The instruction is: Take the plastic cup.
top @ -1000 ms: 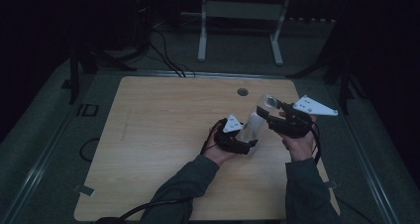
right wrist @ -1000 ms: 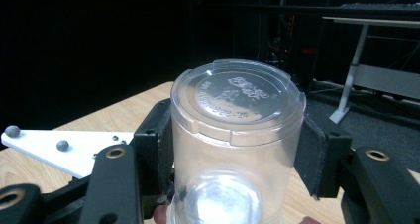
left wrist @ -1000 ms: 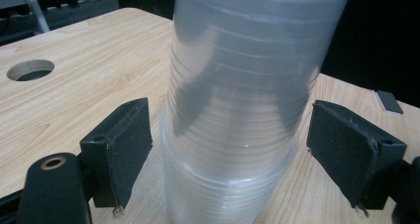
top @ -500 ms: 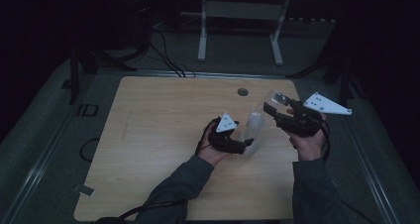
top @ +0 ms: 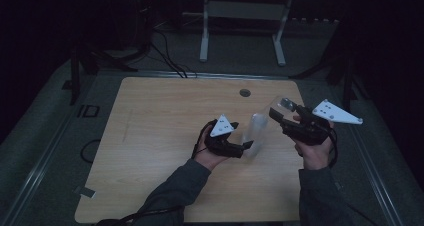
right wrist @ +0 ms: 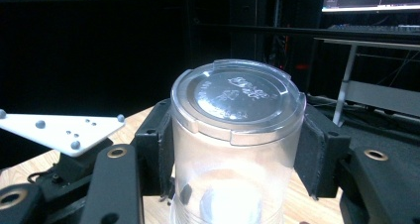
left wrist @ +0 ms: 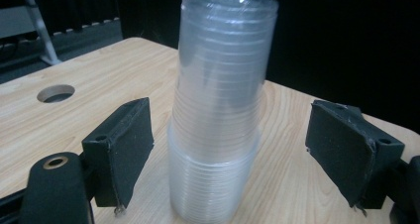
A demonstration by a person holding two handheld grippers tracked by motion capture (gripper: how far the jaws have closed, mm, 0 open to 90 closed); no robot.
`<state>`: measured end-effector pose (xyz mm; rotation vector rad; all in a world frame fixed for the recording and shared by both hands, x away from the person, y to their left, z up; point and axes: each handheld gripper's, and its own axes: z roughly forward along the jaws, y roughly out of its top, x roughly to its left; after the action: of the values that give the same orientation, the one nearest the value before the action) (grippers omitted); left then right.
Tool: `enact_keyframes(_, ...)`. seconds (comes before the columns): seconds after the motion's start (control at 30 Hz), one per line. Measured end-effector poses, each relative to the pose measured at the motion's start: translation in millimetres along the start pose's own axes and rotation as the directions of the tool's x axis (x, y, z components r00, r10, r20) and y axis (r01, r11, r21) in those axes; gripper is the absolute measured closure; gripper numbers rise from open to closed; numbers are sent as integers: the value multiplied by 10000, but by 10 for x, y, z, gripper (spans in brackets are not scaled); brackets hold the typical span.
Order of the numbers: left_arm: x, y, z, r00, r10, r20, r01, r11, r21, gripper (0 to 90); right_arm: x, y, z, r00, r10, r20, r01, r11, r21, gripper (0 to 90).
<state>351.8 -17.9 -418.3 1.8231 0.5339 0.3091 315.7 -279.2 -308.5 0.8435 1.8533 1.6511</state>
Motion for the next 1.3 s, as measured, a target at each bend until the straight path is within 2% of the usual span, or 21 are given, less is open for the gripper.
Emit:
enact_keyframes(0.17, -21, 48, -135, 10000, 56, 30, -55, 9993, -379, 189, 42, -79, -107, 9998, 195, 41, -194, 9996, -181, 413)
enact_keyframes(0.47, -88, 98, -248, 9994, 271, 222, -257, 9978, -619, 189, 65, -239, -203, 9975, 714, 1, -714, 9973, -193, 414)
enact_keyframes(0.57, -144, 125, -277, 9983, 484, 335, -460, 9966, -678, 188, 75, -330, -232, 9934, 1140, -99, -1142, 9932, -235, 415)
enact_keyframes(0.8, -213, 179, -313, 9965, 636, 551, -584, 9941, -910, 189, 95, -440, -230, 9892, 1455, -172, -1458, 9892, -179, 415)
enact_keyframes(0.97, -261, 218, -330, 9946, 784, 683, -709, 9918, -1062, 189, 109, -513, -224, 9829, 1813, -320, -1821, 9830, -251, 417)
enact_keyframes(1.03, -271, 225, -332, 9942, 808, 715, -726, 9912, -1110, 189, 123, -545, -217, 9775, 2064, -433, -2079, 9776, -332, 417)
enact_keyframes(1.3, -318, 271, -290, 9921, 824, 945, -709, 9904, -1188, 189, 144, -615, -186, 9687, 2430, -500, -2453, 9684, -458, 416)
